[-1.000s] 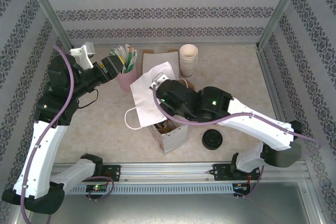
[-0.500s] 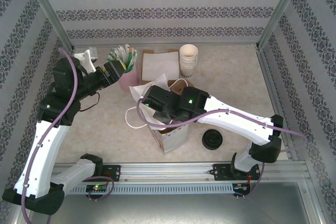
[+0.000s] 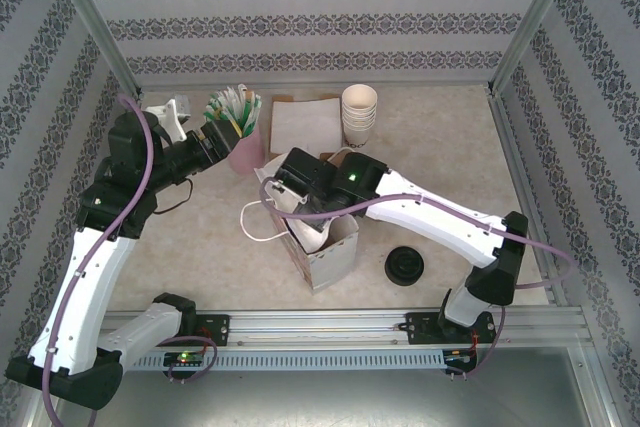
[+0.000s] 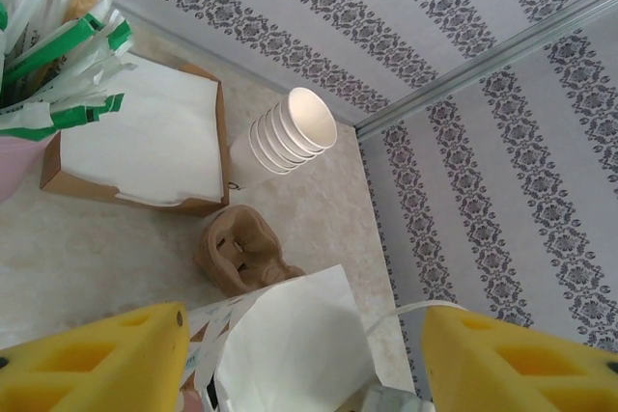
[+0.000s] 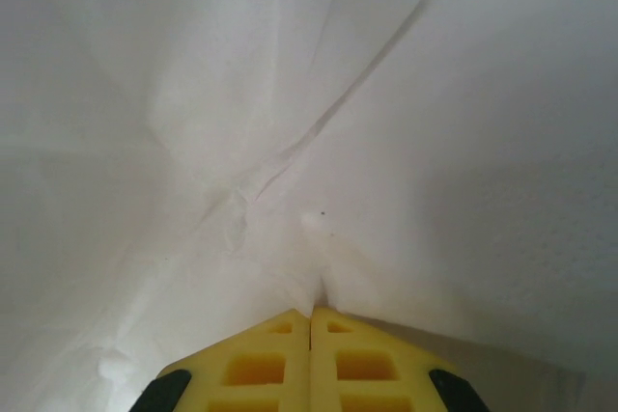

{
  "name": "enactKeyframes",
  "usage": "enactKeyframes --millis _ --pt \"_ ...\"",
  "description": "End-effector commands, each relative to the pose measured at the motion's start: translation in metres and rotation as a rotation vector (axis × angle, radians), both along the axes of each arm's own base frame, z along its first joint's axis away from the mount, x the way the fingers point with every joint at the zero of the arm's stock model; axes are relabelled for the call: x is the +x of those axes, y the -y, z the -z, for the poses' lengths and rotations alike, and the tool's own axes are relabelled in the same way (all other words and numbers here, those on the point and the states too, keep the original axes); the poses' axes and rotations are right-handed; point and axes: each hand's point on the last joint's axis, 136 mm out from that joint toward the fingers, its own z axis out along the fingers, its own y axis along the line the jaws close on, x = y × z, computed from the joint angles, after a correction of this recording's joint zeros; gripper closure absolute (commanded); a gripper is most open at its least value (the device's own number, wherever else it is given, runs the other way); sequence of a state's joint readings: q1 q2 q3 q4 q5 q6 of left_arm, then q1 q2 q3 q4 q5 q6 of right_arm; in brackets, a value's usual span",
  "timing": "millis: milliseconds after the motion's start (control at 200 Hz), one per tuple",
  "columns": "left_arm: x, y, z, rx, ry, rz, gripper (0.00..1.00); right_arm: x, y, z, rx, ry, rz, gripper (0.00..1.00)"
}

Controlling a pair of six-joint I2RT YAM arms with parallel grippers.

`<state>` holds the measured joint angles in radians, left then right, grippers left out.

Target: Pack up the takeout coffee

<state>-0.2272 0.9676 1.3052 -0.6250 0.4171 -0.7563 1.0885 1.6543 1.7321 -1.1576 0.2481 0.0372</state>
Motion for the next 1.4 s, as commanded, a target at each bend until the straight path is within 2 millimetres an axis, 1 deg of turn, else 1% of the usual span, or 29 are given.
enactKeyframes --millis 0,130,330,445,540,590,610,669,729,814,899,984,1099,1169,1259,1324,1349,1359,1394 --pt "-0.001 0.001 0.002 -0.018 -0.01 0.0 0.35 0.005 -0.008 0.015 -0.019 -0.013 0.001 1.0" --pt "-0.001 0.001 0.003 -0.02 -0.013 -0.003 0.35 0.003 -0.007 0.034 -0.066 -0.043 0.006 1.0" --pt "-0.003 0.001 0.004 -0.021 -0.022 -0.002 0.37 -0.002 0.007 0.054 -0.119 -0.067 0.016 1.0" --pt "-0.005 0.0 0.004 -0.014 -0.024 -0.002 0.37 -0.005 0.011 0.056 -0.129 -0.074 0.015 1.0" --pt "-0.006 -0.001 0.004 -0.009 -0.021 -0.006 0.37 -0.003 0.007 0.046 -0.09 -0.055 0.019 1.0" --pt "-0.006 -0.001 0.003 -0.008 -0.019 -0.006 0.37 -0.001 0.001 0.035 -0.043 -0.039 0.02 1.0" --pt "-0.006 -0.001 0.003 -0.008 -0.017 -0.005 0.37 0.0 -0.001 0.031 -0.024 -0.035 0.022 0.98" --pt "-0.006 -0.002 0.002 -0.005 -0.015 -0.007 0.37 0.003 -0.006 0.014 0.032 -0.012 0.036 0.88" --pt "-0.005 -0.002 0.001 -0.004 -0.01 -0.009 0.37 0.005 -0.009 -0.006 0.084 0.014 0.052 0.75" --pt "-0.004 -0.003 -0.002 -0.004 0.0 -0.014 0.37 0.008 -0.009 -0.037 0.157 0.059 0.07 0.63" --pt "-0.003 -0.005 -0.005 -0.003 0.011 -0.028 0.36 0.009 -0.009 -0.072 0.242 0.112 0.081 0.58" --pt "0.0 -0.006 -0.01 -0.021 0.025 -0.044 0.33 0.007 -0.008 -0.11 0.334 0.167 0.088 0.48" --pt "0.004 -0.009 -0.02 -0.056 0.051 -0.077 0.32 0.003 -0.003 -0.157 0.447 0.22 0.087 0.44" --pt "0.007 -0.01 -0.026 -0.075 0.072 -0.094 0.31 0.002 0.003 -0.184 0.515 0.258 0.09 0.42" --pt "0.01 -0.015 -0.033 -0.071 0.105 -0.123 0.3 0.004 0.018 -0.216 0.603 0.346 0.119 0.4" --pt "0.01 -0.023 -0.037 -0.037 0.134 -0.156 0.28 0.01 0.036 -0.235 0.656 0.444 0.178 0.35" --pt "0.01 -0.027 -0.038 -0.017 0.144 -0.176 0.27 0.013 0.045 -0.239 0.67 0.486 0.204 0.33" --pt "0.011 -0.028 -0.037 -0.007 0.146 -0.182 0.27 0.015 0.047 -0.238 0.667 0.495 0.21 0.33" --pt "0.011 -0.034 -0.038 0.024 0.159 -0.208 0.25 0.02 0.064 -0.248 0.702 0.565 0.267 0.29"
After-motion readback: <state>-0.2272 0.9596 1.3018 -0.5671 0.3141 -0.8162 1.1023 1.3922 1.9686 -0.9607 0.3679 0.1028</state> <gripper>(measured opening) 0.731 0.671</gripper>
